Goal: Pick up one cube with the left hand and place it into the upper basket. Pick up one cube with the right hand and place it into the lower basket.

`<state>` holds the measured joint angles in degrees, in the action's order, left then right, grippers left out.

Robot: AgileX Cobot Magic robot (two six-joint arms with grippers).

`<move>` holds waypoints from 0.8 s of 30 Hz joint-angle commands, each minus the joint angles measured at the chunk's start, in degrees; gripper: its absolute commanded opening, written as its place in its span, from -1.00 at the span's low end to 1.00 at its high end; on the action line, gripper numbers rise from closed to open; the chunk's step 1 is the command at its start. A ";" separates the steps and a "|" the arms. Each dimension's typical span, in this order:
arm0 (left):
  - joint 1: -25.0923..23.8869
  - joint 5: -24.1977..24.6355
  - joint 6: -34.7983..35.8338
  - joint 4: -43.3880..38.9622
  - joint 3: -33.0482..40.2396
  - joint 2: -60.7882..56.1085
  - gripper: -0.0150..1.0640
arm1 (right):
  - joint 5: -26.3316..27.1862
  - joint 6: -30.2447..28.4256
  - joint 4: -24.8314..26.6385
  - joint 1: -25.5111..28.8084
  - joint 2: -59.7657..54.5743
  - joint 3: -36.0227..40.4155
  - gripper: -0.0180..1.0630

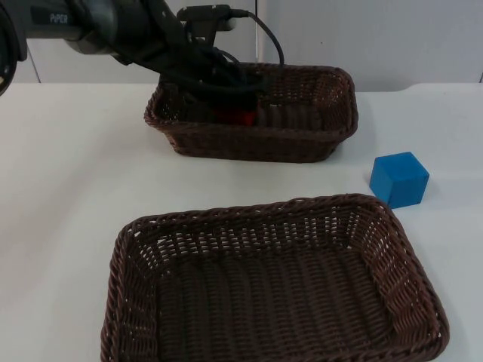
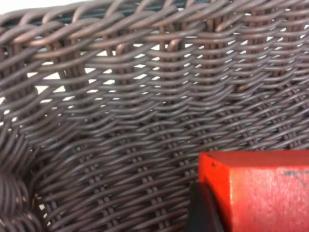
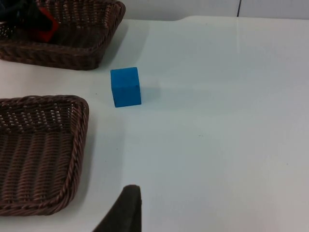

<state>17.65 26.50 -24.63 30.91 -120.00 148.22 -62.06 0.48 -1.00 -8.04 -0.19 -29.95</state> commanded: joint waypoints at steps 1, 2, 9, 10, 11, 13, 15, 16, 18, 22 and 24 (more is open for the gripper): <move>0.29 -0.08 -0.13 -0.49 -0.32 -0.31 -0.62 | 0.22 -0.10 0.11 0.35 0.19 0.38 0.98; 0.29 -0.08 -0.13 -0.49 -0.32 -0.31 -0.50 | 0.22 -0.10 0.11 0.35 0.19 0.38 0.98; 0.29 0.06 -0.13 -0.49 -0.32 -0.31 0.28 | 0.22 -0.10 0.00 0.35 0.19 0.38 0.98; 0.29 0.19 -0.13 -0.49 -0.32 -0.31 0.47 | 0.22 -0.10 0.00 0.35 0.19 0.38 0.98; 0.29 0.28 -0.13 -0.49 -0.32 -0.31 0.55 | 0.22 -0.10 0.00 0.35 0.19 0.38 0.98; 0.29 0.61 -0.13 -0.38 -0.32 -0.42 0.64 | 0.22 -0.10 0.00 0.35 0.19 0.38 0.98; 0.29 1.29 -0.13 -0.38 -0.32 -0.70 0.67 | 0.22 -0.10 0.00 0.35 0.19 0.38 0.98; 0.29 1.57 -0.13 -0.48 -0.32 -1.07 0.67 | 0.22 -0.10 0.00 0.35 0.19 0.38 0.98; 0.29 1.81 -0.13 -0.48 -0.32 -2.18 0.67 | 0.22 -0.10 0.00 0.35 0.19 0.38 0.98; 0.29 2.30 -0.13 -0.48 -0.32 -5.16 0.67 | 0.22 -0.10 0.00 0.35 0.19 0.38 0.98; 0.29 3.24 -0.13 -0.60 -0.32 -7.62 0.67 | 0.22 -0.10 0.00 0.35 0.19 0.38 0.98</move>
<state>17.65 28.68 -24.63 30.62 -120.00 144.23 -62.06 0.48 -1.00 -8.04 -0.19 -29.95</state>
